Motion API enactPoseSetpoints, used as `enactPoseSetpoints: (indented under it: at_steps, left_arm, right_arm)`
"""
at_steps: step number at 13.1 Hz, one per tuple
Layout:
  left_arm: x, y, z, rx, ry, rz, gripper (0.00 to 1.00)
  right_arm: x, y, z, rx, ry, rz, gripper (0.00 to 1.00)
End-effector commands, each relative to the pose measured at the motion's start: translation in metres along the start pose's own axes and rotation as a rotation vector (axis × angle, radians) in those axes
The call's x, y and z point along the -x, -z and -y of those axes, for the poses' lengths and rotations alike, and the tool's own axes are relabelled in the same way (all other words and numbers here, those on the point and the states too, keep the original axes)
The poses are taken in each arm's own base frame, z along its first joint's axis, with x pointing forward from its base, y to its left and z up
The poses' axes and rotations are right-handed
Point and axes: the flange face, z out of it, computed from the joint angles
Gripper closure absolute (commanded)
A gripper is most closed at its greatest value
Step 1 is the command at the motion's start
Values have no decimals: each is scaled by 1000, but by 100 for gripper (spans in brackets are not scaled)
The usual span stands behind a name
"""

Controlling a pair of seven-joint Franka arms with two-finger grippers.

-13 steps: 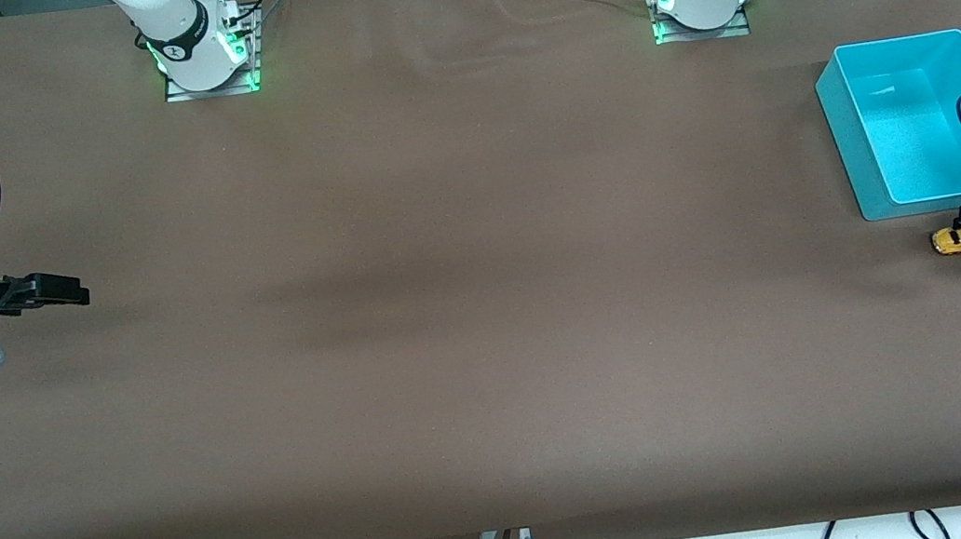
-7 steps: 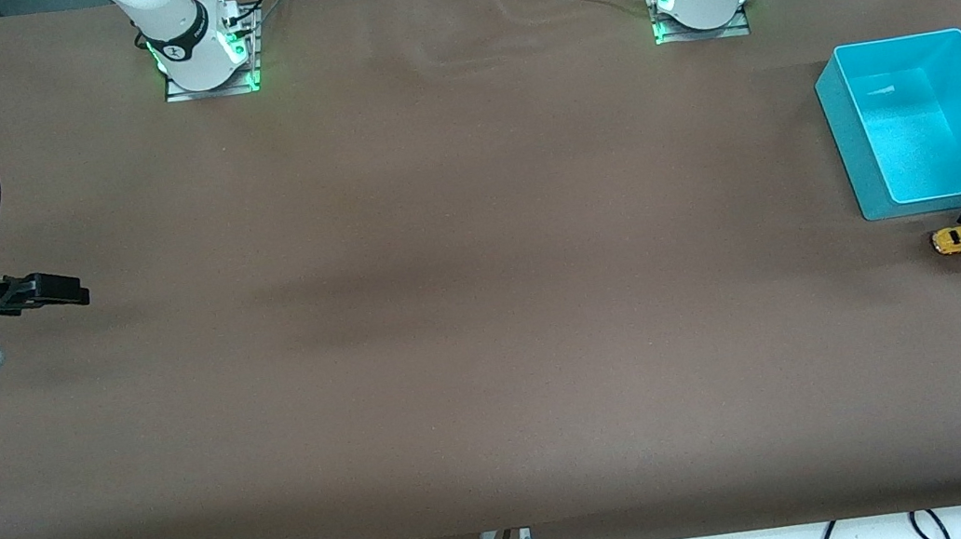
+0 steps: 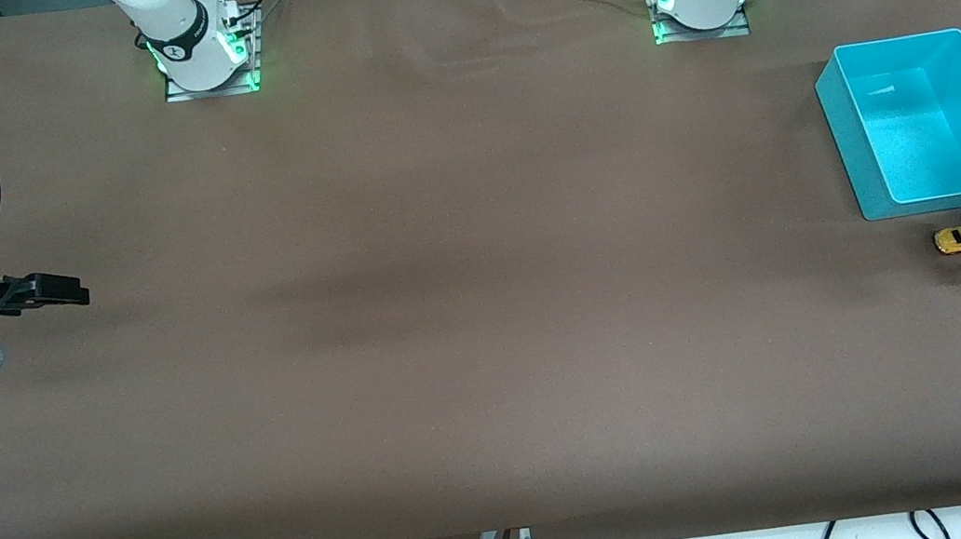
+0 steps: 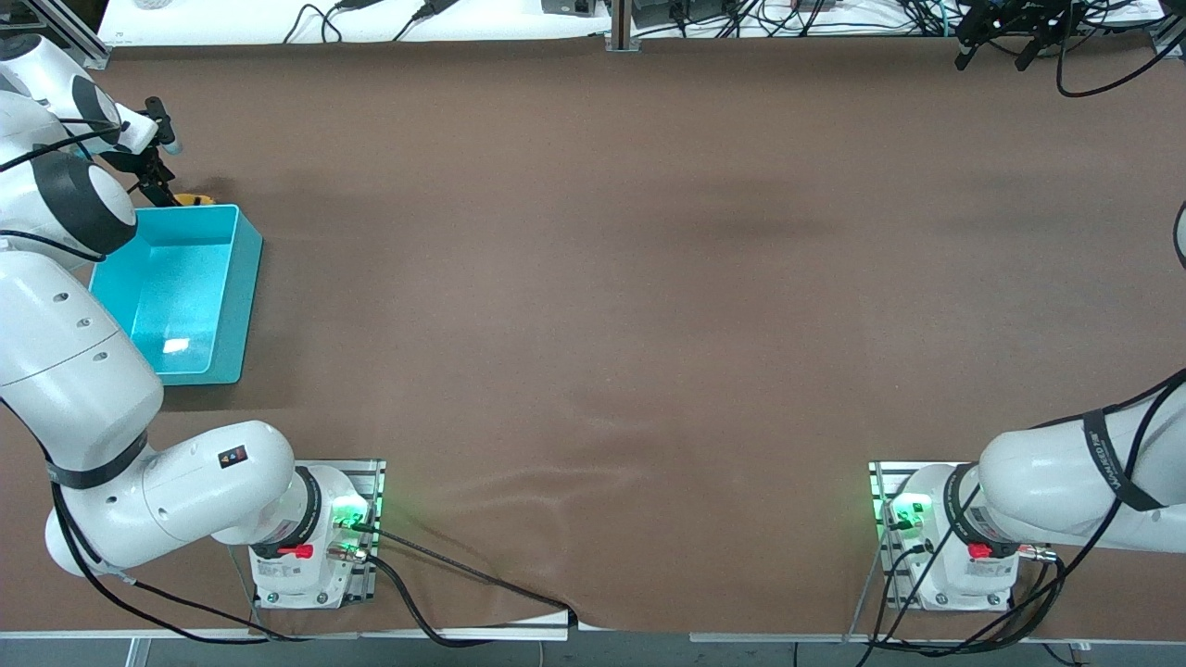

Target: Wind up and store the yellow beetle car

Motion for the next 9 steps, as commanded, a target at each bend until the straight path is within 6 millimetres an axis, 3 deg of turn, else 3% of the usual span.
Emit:
enactPoseSetpoints:
  at_steps: [1, 4, 7, 8, 9]
  left_arm:
    - [-2, -6, 1, 16, -29, -3, 0]
    - [-6, -11, -11, 139, -15, -15, 1]
    - [-5, -18, -13, 150, -19, -18, 1]
    - [-5, -21, -14, 153, -18, -19, 10]
    - [-5, -22, -14, 149, -22, -17, 44]
  right_arm:
    - [6, 9, 0, 11, -8, 0, 0]
    - [6, 9, -1, 11, -9, 0, 0]
    - [6, 9, -1, 11, -9, 0, 0]
    - [6, 9, -1, 11, -9, 0, 0]
    - [6, 9, -1, 11, -9, 0, 0]
